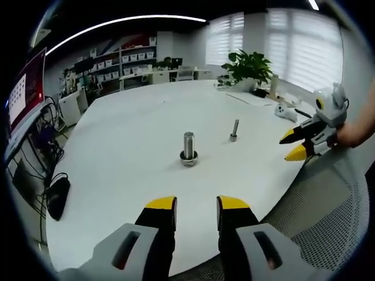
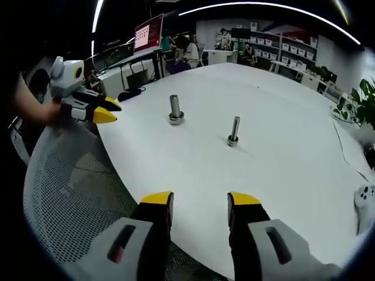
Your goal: Place the washer onto the threaded stud by aligning its center hole with the stud, sliding it down to the base, and recovering from edge contact or off-axis alignment until the washer reaches the visible bottom stop.
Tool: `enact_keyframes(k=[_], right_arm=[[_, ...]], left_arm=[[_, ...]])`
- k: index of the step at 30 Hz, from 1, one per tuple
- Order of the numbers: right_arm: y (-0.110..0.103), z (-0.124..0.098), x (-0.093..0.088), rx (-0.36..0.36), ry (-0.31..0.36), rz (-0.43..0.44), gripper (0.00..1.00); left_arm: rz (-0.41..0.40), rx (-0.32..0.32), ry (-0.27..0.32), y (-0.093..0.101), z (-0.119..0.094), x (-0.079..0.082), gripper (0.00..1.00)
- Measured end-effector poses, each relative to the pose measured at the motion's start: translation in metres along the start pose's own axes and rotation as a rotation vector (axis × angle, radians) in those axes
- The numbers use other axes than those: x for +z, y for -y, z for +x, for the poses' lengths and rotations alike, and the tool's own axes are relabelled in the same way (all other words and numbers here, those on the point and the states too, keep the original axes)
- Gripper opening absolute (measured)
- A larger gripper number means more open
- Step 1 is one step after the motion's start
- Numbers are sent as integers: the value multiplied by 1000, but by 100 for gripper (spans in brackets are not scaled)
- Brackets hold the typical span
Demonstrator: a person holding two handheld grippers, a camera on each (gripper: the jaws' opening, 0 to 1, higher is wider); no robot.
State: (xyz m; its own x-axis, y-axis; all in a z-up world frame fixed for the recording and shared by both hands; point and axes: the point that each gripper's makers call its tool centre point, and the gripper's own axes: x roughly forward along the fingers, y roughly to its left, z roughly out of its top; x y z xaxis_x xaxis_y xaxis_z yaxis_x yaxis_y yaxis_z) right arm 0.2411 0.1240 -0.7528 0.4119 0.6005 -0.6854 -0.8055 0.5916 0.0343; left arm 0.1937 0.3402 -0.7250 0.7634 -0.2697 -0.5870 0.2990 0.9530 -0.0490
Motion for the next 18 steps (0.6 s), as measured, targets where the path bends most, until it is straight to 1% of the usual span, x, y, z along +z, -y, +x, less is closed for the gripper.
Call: enact_keyframes(k=[6, 14, 18], right_arm=[[-3, 1, -3, 9, -15, -15, 39], [-3, 1, -4, 8, -21, -18, 39], [0, 1, -5, 3, -17, -4, 39]], left_arm=[[17, 6, 15, 0, -1, 2, 25], [25, 8, 11, 1, -1, 1, 25], [24, 8, 6, 0, 0, 0, 25]])
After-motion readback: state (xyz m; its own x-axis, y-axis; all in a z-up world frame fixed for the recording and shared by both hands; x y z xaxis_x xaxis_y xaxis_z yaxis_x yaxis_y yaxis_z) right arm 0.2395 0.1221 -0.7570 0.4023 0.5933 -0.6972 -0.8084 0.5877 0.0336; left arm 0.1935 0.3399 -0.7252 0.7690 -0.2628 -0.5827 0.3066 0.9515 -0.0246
